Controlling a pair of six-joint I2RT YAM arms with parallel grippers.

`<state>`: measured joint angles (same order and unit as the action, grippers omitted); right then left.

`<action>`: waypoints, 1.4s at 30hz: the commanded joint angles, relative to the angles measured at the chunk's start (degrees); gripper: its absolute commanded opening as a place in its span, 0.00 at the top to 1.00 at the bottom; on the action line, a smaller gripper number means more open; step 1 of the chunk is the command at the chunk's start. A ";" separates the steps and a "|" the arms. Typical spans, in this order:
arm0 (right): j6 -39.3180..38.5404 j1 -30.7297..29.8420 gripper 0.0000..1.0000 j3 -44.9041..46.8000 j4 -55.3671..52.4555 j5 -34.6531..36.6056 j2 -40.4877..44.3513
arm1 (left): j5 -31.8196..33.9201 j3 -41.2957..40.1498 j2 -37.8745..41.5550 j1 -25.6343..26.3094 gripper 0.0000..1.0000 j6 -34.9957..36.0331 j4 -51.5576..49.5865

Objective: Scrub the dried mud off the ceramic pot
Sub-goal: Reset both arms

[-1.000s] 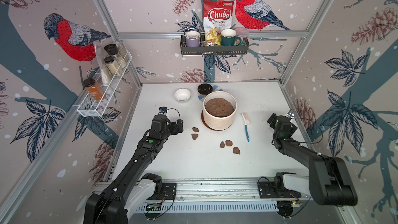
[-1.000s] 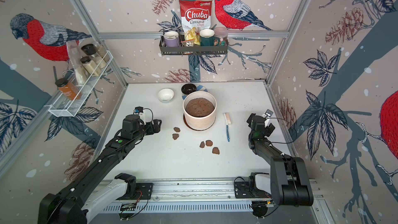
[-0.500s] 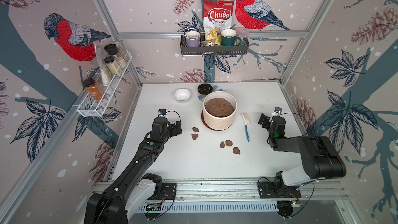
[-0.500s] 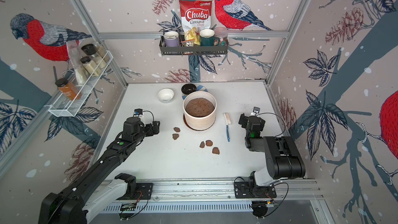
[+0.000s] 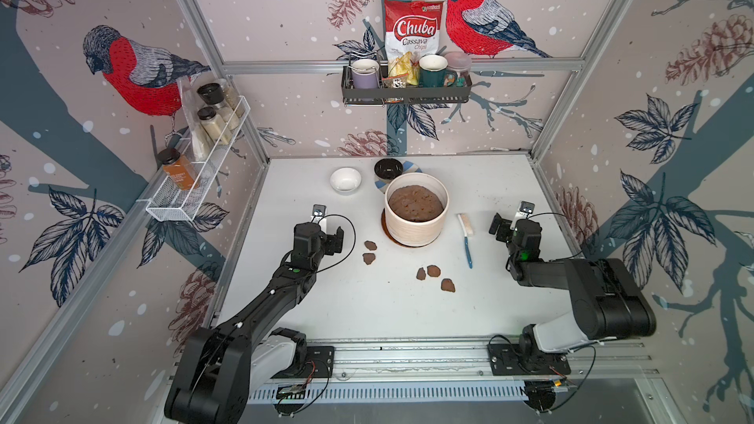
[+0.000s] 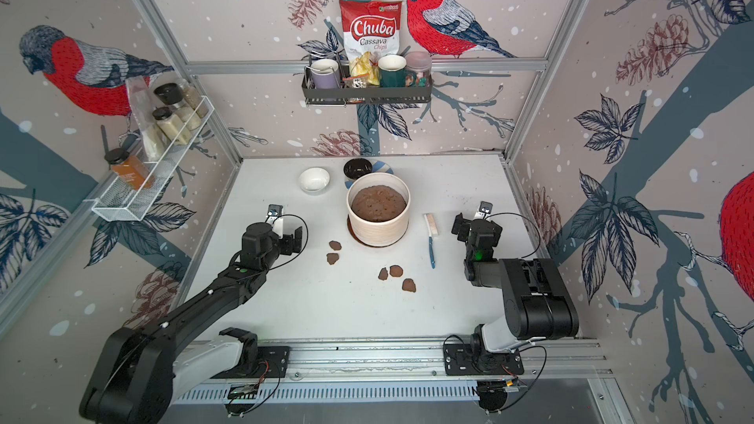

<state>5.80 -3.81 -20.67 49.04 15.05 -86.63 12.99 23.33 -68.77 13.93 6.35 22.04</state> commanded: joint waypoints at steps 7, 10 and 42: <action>-0.97 0.01 0.00 -0.22 1.85 -0.28 0.18 | 3.43 -4.00 -16.55 -8.67 0.04 -4.02 30.41; -0.97 -0.08 0.00 -0.22 1.85 -0.28 0.16 | 2.74 -5.94 -20.76 -11.76 0.03 -7.78 40.41; -0.97 -0.04 0.00 -0.20 1.85 -0.24 0.22 | -0.08 -0.89 -19.82 -12.09 0.02 -6.74 28.59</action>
<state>5.78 -3.81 -20.67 49.17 14.87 -86.63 13.74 22.13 -88.58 1.93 -1.02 50.72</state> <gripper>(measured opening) 0.997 0.980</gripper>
